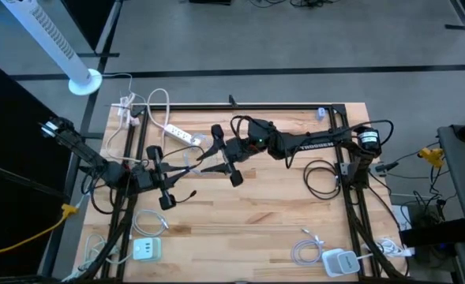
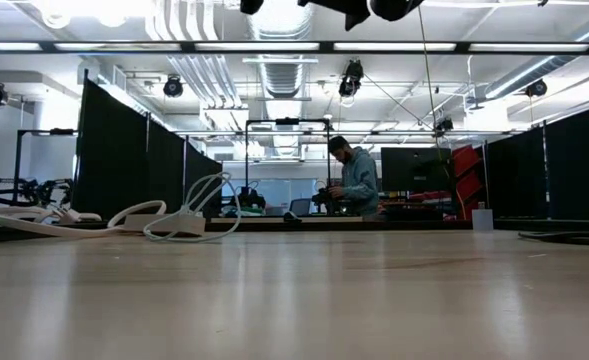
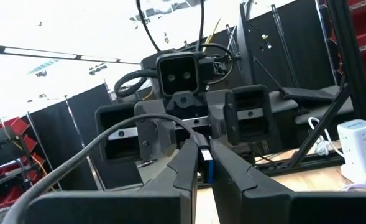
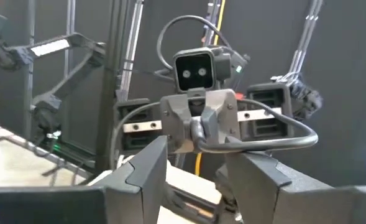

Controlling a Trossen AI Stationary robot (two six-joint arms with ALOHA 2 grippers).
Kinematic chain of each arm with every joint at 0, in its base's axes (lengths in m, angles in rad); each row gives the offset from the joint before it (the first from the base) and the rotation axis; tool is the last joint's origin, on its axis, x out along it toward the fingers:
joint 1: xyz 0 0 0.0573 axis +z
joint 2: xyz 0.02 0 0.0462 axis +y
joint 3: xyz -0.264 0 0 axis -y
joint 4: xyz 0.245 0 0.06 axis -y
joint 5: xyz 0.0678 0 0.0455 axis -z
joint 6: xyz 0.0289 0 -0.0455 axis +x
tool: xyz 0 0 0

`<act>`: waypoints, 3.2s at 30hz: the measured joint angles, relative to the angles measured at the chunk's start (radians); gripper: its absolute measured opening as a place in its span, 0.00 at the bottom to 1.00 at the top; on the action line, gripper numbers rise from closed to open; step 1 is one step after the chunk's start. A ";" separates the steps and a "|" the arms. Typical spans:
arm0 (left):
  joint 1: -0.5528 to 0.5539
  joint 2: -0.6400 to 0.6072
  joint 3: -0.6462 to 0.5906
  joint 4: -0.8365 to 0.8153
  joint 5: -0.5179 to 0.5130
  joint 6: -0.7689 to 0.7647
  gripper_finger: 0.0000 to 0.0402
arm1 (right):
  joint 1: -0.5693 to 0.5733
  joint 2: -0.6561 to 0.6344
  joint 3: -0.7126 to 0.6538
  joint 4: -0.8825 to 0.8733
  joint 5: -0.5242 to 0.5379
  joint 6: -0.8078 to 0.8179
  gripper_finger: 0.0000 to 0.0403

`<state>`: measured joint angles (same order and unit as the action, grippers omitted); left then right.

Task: Insert USB
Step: Insert the left black charger cable into the top white outlet extension

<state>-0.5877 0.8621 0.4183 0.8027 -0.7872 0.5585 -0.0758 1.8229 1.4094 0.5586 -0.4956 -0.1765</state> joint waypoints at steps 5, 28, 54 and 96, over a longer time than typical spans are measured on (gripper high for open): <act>0.000 0.017 0.000 0.025 0.000 0.004 0.04 | 0.021 0.000 0.006 -0.002 0.027 -0.042 0.33; 0.002 0.035 0.000 0.037 -0.005 0.003 0.04 | 0.057 0.006 0.009 -0.027 0.130 -0.183 0.24; 0.004 0.056 -0.003 -0.052 -0.127 -0.018 0.35 | 0.056 -0.003 0.021 -0.090 0.132 -0.229 0.02; 1.051 0.222 0.045 -1.041 0.281 -0.843 0.00 | 0.049 -0.317 0.022 -0.821 0.420 -0.284 0.02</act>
<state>0.4637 1.0837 0.4633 -0.2386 -0.5060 -0.2847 -0.0269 1.5061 1.4311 -0.2623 -0.0760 -0.4609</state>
